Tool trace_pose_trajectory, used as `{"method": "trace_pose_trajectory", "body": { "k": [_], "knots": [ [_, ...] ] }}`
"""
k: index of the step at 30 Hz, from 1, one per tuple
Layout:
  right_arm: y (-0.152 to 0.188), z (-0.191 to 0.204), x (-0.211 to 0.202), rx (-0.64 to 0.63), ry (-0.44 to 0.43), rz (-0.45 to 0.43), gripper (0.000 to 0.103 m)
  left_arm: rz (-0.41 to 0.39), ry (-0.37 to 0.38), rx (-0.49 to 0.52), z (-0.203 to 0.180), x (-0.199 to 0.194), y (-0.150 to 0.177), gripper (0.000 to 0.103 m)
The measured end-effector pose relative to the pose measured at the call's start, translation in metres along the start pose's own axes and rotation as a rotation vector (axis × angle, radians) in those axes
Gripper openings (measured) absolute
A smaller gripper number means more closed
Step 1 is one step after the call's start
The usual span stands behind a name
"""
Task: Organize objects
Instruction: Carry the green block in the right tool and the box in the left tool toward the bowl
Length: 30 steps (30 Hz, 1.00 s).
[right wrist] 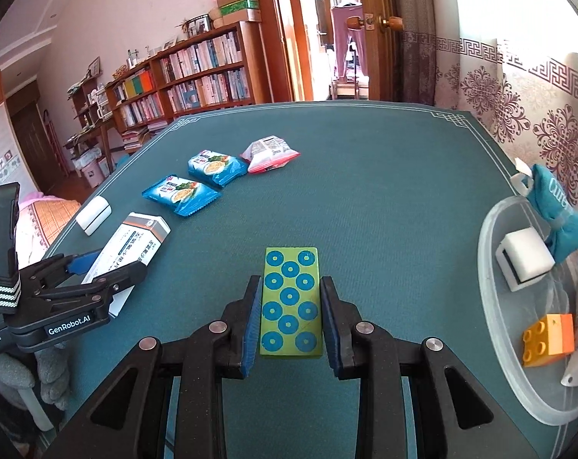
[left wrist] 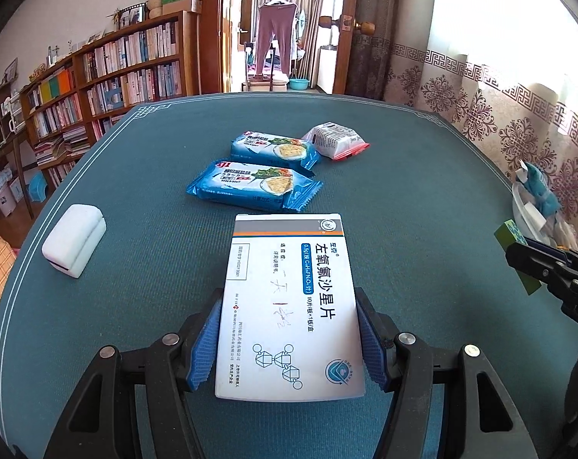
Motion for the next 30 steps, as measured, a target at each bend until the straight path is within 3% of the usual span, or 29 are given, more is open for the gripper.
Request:
{"method": "trace_pose_trajectory", "body": {
  "k": [19,30],
  "knots": [
    [-0.037,-0.127,-0.062,0.159,0.182,-0.153,0.030,-0.003,0.073,0.080,-0.069,0.000,-0.025,0.066],
    [-0.043,-0.176,-0.067,0.227,0.249,-0.175,0.030,-0.009,0.098,0.113,-0.096,-0.001,-0.035,0.066]
  ]
}}
Point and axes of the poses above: each gripper's, at about its wrist camera, not at the fingertips, and x roughly the way its jaws point, z to its left, y to its underside, the point moved 9 cm from there along x, roughly the way its jaws point, and after that the axes turned 12 degrees about x, right-handed, at the moved point
